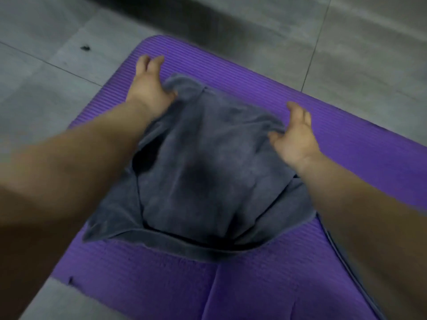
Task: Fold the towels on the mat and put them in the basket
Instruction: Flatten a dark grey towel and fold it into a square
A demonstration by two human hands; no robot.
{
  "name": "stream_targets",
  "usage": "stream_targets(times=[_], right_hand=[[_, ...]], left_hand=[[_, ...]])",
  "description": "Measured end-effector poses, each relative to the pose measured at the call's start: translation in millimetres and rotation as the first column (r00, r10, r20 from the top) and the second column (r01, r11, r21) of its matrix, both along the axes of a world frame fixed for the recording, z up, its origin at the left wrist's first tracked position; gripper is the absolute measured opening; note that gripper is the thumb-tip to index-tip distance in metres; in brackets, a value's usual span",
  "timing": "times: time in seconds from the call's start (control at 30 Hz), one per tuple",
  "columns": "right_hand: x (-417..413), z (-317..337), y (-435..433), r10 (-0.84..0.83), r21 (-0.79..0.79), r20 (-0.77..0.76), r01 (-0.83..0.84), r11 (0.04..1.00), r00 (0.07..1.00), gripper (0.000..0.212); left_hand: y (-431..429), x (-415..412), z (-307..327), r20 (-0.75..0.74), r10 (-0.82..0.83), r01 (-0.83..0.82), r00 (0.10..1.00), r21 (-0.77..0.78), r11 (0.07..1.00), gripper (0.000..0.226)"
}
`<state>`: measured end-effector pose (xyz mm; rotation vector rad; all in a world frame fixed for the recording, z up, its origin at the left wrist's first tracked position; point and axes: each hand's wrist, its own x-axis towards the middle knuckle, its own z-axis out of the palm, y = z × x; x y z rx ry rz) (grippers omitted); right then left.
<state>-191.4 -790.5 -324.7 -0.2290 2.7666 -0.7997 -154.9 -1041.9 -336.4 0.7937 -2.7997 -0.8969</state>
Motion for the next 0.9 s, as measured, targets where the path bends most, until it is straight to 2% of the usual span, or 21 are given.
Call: stream_targets(times=[0.07,0.13,0.23,0.37,0.43,0.5,0.53,0.6,0.67,0.7,0.77,0.83,0.9], right_hand=[[34.6,-21.0,13.3,0.137,0.184,-0.096,-0.117,0.976,0.986,0.06],[77.2,-45.6,33.7,0.352,0.35,-0.273,-0.248,0.903,0.895,0.053],[121.7,-71.6,67.8,0.55,0.421,-0.324,-0.403,0.813,0.77,0.04],[123.4,-65.6,78.9,0.555,0.395,-0.384,-0.412,0.821,0.738,0.039],[120.3,-58.0,78.1,0.587,0.378,-0.385,-0.459,0.804,0.713,0.037],[120.6,-56.3,82.9,0.627,0.416,-0.386,-0.479,0.773,0.677,0.037],[120.7,-57.6,87.3,0.624,0.438,-0.392,-0.459,0.773,0.676,0.037],[120.6,-60.5,94.1,0.575,0.466,-0.396,-0.383,0.798,0.716,0.037],[120.1,-62.1,98.3,0.549,0.494,-0.384,-0.337,0.801,0.742,0.038],[120.7,-62.6,99.7,0.555,0.503,-0.383,-0.337,0.796,0.739,0.038],[121.2,-64.2,103.8,0.572,0.477,-0.437,-0.361,0.802,0.694,0.035],[119.8,-63.2,107.8,0.561,0.43,-0.523,-0.369,0.824,0.642,0.03],[116.7,-61.6,116.3,0.553,0.445,-0.561,-0.338,0.829,0.617,0.026]], left_hand=[[10.5,49.4,-12.2,0.03,-0.041,0.044,0.999,-0.117,0.992,0.067],[27.3,106.9,-28.2,0.034,-0.075,0.08,0.997,-0.222,0.972,0.07],[51.2,176.2,-49.2,0.074,0.038,-0.018,0.997,-0.257,0.966,0.063],[57.7,191.3,-56.1,0.005,0.227,-0.222,0.974,-0.177,0.959,0.052],[54.6,177.3,-43.4,-0.06,0.367,-0.368,0.928,-0.022,0.929,0.047],[52.3,168.0,-28.4,-0.044,0.44,-0.436,0.897,0.085,0.896,0.047],[51.4,167.9,-20.6,-0.051,0.411,-0.408,0.91,0.067,0.911,0.045],[51.0,177.2,-9.1,-0.114,0.245,-0.247,0.963,0.002,0.969,0.039],[54.2,197.4,-9.0,-0.029,-0.008,0.007,1.0,-0.055,0.998,0.039],[57.2,209.0,-12.5,0.063,-0.14,0.143,0.988,-0.058,0.988,0.043],[59.3,232.0,-29.7,0.193,-0.39,0.409,0.901,-0.069,0.91,0.047],[63.7,247.7,-42.5,0.17,-0.508,0.533,0.844,-0.164,0.83,0.049],[66.6,254.3,-47.6,0.068,-0.566,0.557,0.822,-0.308,0.772,0.049]])
